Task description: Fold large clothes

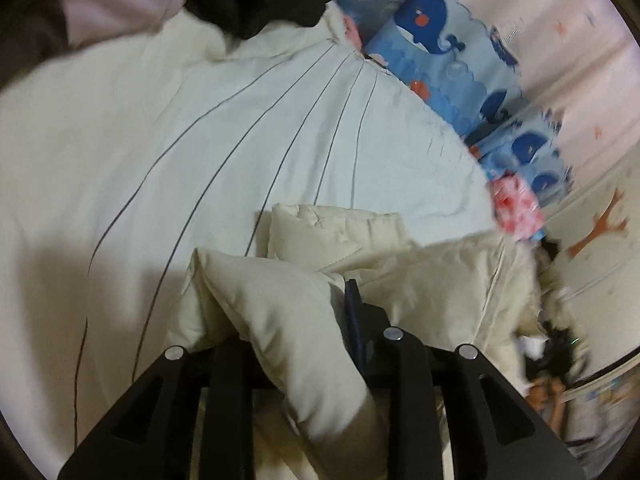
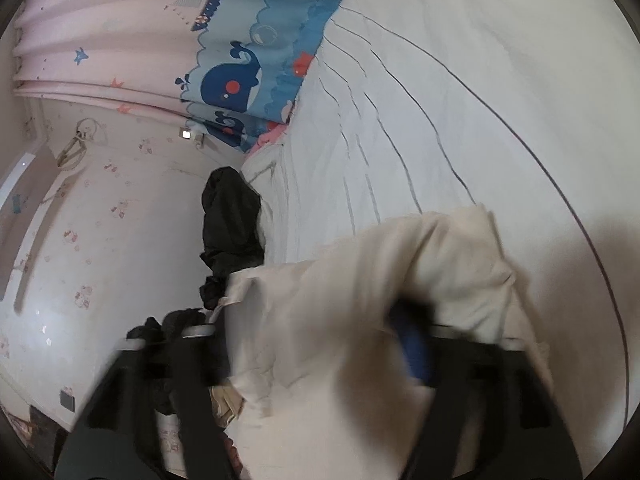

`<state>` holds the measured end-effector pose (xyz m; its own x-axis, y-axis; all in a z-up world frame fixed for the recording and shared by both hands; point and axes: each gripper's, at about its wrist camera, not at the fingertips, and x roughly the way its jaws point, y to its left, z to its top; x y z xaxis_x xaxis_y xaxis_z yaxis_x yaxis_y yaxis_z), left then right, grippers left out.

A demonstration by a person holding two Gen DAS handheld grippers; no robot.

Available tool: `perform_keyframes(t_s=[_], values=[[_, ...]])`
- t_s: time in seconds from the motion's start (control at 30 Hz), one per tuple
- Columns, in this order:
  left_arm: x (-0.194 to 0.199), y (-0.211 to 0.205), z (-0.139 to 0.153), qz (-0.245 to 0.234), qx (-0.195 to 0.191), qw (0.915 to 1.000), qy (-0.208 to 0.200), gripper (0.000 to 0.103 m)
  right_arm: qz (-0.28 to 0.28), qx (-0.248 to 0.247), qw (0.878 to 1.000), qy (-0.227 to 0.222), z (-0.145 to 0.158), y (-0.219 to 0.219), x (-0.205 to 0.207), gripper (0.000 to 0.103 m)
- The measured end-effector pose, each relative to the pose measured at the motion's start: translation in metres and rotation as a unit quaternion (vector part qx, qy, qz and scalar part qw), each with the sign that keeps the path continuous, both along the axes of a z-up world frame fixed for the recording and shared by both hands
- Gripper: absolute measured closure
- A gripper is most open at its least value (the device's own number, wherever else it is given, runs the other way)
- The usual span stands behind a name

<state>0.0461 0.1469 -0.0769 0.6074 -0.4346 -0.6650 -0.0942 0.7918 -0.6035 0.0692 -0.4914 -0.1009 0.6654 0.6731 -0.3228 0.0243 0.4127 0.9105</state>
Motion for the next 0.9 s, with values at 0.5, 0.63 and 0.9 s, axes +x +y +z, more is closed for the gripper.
perform_keyframes(t_s=[0.5,0.63,0.9], values=[[0.005,-0.007,0.060,0.036,0.008,0.9993,-0.002,0.031,0.057,-0.199,0.976,-0.074,0.106,0.057,-0.044,0.007],[-0.025,-0.025,0.104,0.040,0.049,0.9880,-0.141,0.026,0.081,-0.243,0.964,-0.074,0.102,0.093,-0.036,0.007],[0.029,-0.125,0.014,-0.103,0.200,0.9705,-0.086,0.020,0.117,-0.488,0.863,-0.060,0.049,0.177,0.027,0.007]])
